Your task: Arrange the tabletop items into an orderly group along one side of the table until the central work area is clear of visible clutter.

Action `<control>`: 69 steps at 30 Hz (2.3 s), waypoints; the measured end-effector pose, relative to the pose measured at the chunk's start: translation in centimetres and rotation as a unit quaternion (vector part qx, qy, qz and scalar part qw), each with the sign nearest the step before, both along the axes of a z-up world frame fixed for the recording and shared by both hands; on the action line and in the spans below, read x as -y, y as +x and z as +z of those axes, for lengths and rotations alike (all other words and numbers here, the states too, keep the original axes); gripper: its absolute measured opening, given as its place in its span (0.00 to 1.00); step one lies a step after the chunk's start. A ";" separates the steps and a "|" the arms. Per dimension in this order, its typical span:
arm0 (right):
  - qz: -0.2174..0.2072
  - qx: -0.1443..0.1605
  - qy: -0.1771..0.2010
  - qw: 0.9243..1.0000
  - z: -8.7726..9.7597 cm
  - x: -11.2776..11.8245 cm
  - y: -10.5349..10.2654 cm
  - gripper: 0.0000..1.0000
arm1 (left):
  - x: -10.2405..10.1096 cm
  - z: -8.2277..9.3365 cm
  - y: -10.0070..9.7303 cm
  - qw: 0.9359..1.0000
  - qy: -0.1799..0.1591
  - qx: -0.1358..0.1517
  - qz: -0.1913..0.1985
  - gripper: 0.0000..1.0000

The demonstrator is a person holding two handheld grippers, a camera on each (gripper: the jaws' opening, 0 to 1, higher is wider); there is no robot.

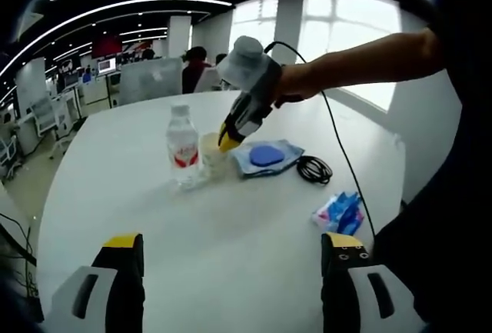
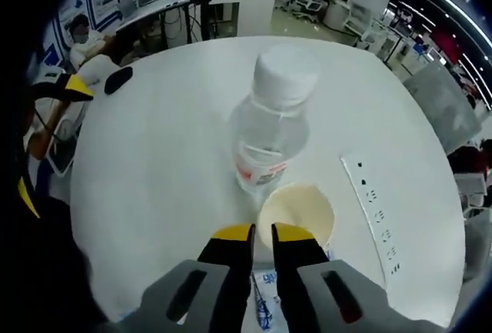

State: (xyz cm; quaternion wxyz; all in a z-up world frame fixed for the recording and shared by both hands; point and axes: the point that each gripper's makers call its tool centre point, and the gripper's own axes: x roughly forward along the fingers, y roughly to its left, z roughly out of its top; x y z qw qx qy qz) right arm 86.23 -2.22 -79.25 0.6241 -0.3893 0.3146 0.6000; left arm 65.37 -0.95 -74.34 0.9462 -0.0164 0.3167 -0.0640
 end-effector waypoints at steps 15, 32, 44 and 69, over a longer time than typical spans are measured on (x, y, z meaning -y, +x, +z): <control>-0.113 -0.004 0.115 0.987 3.8 5.3 0.4 0.29 | 0.4 1.8 3.1 0.999 0.018 0.016 -0.029 0.92; -0.241 -0.005 0.203 0.949 7.2 14.6 -0.3 0.67 | -1.9 4.4 9.1 0.997 0.054 0.038 -0.034 0.79; -0.308 0.014 0.225 0.924 7.9 21.6 -2.0 0.83 | -2.5 5.4 15.1 0.996 0.053 0.072 -0.029 0.61; -0.412 0.018 0.220 0.884 5.8 30.2 -3.4 0.76 | -5.2 2.5 22.3 0.996 0.079 0.048 -0.019 0.30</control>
